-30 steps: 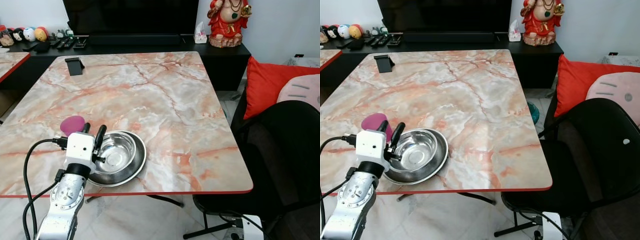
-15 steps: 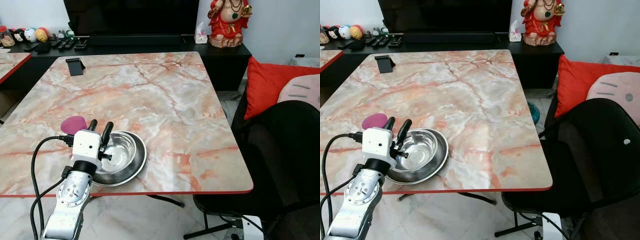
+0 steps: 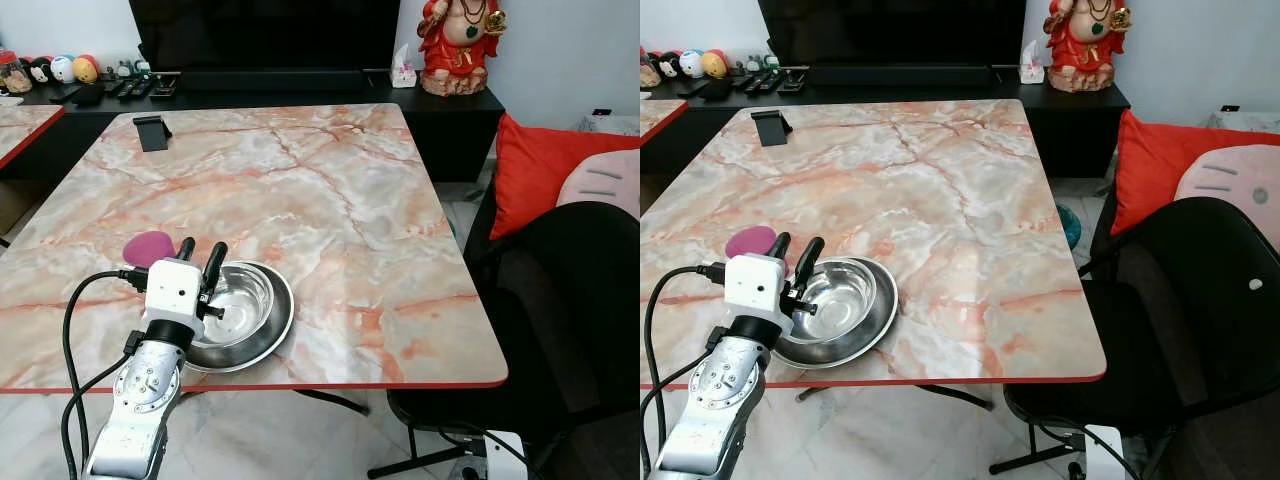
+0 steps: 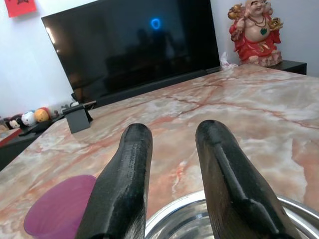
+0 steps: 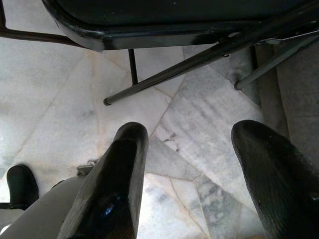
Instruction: Setting the table
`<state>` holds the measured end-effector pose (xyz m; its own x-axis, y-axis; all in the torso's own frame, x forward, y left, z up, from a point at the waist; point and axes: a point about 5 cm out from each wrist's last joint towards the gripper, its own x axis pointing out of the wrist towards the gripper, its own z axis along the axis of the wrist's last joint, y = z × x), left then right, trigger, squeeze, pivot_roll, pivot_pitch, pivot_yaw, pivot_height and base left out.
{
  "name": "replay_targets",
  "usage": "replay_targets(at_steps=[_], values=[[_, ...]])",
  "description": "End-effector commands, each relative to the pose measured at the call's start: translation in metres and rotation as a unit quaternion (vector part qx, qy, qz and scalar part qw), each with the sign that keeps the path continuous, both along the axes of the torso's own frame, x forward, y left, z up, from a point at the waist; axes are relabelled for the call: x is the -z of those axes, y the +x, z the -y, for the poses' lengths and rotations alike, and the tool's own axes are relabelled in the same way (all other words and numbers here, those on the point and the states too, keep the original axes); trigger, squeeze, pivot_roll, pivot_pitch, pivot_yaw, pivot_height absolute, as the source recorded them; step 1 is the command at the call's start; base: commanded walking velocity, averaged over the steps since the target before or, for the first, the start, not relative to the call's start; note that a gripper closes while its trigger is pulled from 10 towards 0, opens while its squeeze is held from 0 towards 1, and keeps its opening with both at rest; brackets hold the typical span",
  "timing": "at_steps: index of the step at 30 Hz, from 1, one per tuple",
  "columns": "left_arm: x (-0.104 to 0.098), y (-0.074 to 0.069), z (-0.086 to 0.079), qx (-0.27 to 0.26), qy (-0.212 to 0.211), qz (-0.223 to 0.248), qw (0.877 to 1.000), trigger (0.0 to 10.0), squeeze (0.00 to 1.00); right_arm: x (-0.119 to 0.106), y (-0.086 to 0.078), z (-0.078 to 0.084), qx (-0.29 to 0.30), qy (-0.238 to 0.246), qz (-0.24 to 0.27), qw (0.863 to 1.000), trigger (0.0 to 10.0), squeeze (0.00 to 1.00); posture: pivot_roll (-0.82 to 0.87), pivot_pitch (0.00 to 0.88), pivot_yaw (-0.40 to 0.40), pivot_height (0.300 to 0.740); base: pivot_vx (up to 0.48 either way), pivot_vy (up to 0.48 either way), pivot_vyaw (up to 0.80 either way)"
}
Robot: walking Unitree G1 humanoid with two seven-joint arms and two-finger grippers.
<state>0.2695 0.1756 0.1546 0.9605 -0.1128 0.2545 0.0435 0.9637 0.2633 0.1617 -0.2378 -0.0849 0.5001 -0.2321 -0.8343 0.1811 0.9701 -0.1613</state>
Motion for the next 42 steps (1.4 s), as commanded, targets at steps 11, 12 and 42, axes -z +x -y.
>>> replay_targets(at_steps=[11,12,42], values=[[-0.0067,0.0023,0.0017,-0.004,0.003,0.008,1.0,10.0,0.0,0.0001,-0.0002,0.0002,0.009,0.004,-0.001,1.0,10.0,0.0,-0.04,0.0,0.025,0.74,0.0,0.0,0.0],[-0.007,0.0021,0.0019,-0.005,0.002,0.008,1.0,10.0,0.0,0.0001,-0.0003,0.0004,0.009,0.004,-0.001,1.0,10.0,0.0,-0.04,0.0,0.023,0.74,0.0,0.0,0.0],[-0.0084,0.0023,0.003,-0.013,-0.006,0.011,1.0,10.0,0.0,-0.0005,0.0006,0.0014,0.008,0.003,0.0,1.0,10.0,0.0,-0.03,0.0,0.015,0.74,0.0,0.032,0.0]])
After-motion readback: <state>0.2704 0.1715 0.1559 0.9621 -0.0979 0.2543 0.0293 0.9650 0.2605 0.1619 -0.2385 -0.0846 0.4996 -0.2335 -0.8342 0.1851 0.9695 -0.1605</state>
